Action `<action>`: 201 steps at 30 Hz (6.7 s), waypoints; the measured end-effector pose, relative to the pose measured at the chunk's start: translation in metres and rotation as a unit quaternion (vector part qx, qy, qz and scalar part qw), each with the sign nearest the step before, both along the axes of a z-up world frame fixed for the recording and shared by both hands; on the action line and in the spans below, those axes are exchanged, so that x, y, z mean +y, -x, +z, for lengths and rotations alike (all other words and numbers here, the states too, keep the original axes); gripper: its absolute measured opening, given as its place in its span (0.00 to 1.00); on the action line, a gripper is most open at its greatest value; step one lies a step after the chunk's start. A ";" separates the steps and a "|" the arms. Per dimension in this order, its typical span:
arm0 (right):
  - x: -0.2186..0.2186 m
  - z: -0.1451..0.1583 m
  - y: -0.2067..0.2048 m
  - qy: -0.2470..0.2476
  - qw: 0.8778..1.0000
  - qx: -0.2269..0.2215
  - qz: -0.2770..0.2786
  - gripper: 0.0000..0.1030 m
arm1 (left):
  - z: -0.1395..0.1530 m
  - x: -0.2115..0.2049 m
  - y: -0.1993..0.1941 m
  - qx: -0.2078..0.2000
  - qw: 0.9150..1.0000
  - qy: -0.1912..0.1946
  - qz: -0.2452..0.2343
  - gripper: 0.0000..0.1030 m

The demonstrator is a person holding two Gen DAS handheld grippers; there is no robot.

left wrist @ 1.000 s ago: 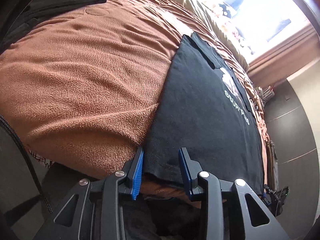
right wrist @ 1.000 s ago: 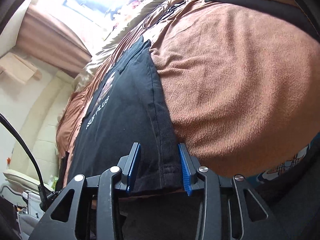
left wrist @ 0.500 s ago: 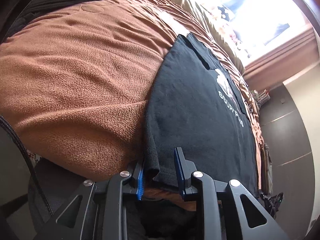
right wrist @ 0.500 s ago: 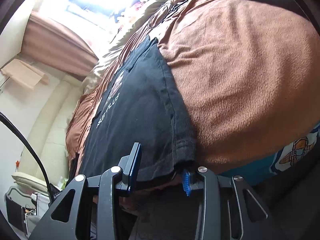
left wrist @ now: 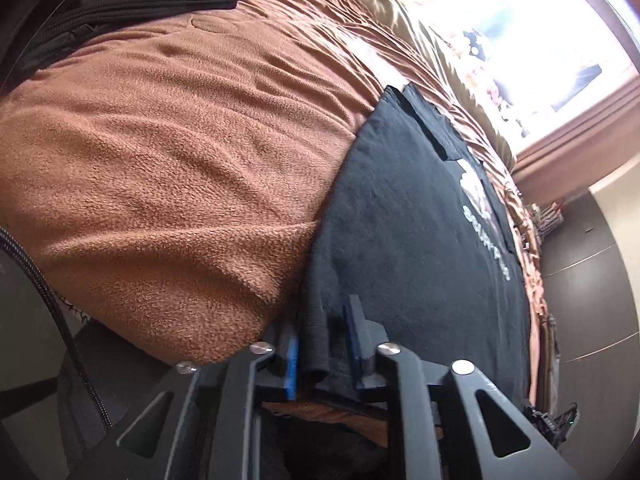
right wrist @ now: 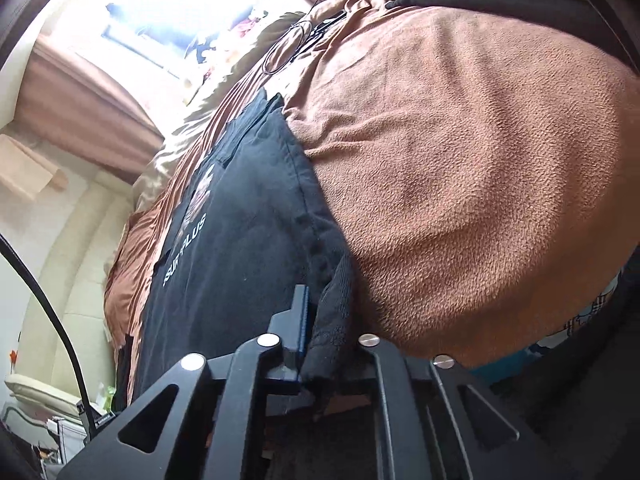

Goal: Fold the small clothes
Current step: 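Close both grippers on the shirt hem, then lift the hem with both grippers and fold it over toward the collar, then open both grippers to release the folded hem, then move both open grippers to the new folded edge of the shirt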

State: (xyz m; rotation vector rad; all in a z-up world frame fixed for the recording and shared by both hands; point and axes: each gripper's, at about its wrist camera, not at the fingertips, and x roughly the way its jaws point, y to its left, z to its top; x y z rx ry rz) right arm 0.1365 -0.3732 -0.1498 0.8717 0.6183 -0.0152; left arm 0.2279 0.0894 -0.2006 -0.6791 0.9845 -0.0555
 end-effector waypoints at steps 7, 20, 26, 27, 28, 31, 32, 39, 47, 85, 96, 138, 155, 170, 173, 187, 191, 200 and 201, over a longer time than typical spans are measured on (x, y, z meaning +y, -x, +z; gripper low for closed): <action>0.008 0.026 0.018 0.007 0.999 -0.036 -0.012 0.00 | 0.017 0.009 0.004 -0.018 1.000 0.003 0.011 0.04; 0.022 0.061 0.060 0.012 0.995 -0.100 0.008 0.00 | 0.088 0.024 0.021 -0.105 0.993 0.039 0.026 0.03; 0.018 0.069 0.081 0.014 0.993 -0.120 0.015 0.00 | 0.112 0.034 0.039 -0.133 0.990 0.046 0.034 0.03; 0.019 0.072 0.088 0.017 0.992 -0.124 0.017 0.00 | 0.116 0.036 0.043 -0.138 0.989 0.048 0.035 0.03; 0.019 0.073 0.092 0.018 0.992 -0.126 0.019 0.00 | 0.119 0.039 0.048 -0.143 0.988 0.049 0.037 0.03; 0.021 0.076 0.102 0.020 0.991 -0.132 0.022 0.00 | 0.126 0.042 0.063 -0.154 0.986 0.056 0.039 0.03; 0.021 0.077 0.108 0.022 0.990 -0.135 0.022 0.00 | 0.128 0.043 0.068 -0.157 0.985 0.057 0.039 0.03; 0.026 0.081 0.133 0.032 0.988 -0.146 0.028 0.00 | 0.147 0.047 0.108 -0.183 0.981 0.051 0.034 0.03; 0.028 0.090 0.154 0.041 0.985 -0.166 0.033 0.00 | 0.163 0.061 0.141 -0.211 0.975 0.055 0.034 0.02; 0.002 0.122 -0.007 0.084 0.985 -0.143 0.041 0.00 | 0.202 0.052 0.017 -0.223 0.974 0.002 0.041 0.02; -0.001 0.135 -0.139 0.097 0.991 -0.081 0.040 0.00 | 0.180 0.033 -0.105 -0.174 0.984 -0.025 0.028 0.02; 0.051 0.109 -0.278 0.249 0.956 0.102 0.117 0.70 | 0.076 -0.020 -0.254 -0.007 0.967 -0.206 -0.147 0.68; 0.079 0.081 -0.303 0.333 0.908 0.195 0.161 0.78 | 0.026 -0.053 -0.259 0.060 0.926 -0.298 -0.222 0.74; 0.073 0.072 -0.368 0.336 0.910 0.199 0.143 0.78 | 0.011 -0.063 -0.320 0.060 0.925 -0.306 -0.217 0.75; 0.067 0.070 -0.382 0.328 0.914 0.196 0.133 0.78 | 0.010 -0.063 -0.334 0.058 0.928 -0.303 -0.210 0.75; 0.034 0.083 -0.394 0.295 0.941 0.143 0.088 0.77 | 0.033 -0.044 -0.360 0.014 0.957 -0.237 -0.166 0.49; 0.020 0.081 -0.378 0.266 0.949 0.130 0.109 0.75 | 0.041 -0.026 -0.359 0.009 0.963 -0.225 -0.147 0.47; 0.024 0.065 -0.374 0.273 0.938 0.148 0.153 0.67 | 0.024 -0.031 -0.354 0.032 0.958 -0.220 -0.183 0.45; 0.026 0.063 -0.379 0.267 0.939 0.149 0.155 0.62 | 0.020 -0.031 -0.356 0.036 0.958 -0.218 -0.182 0.44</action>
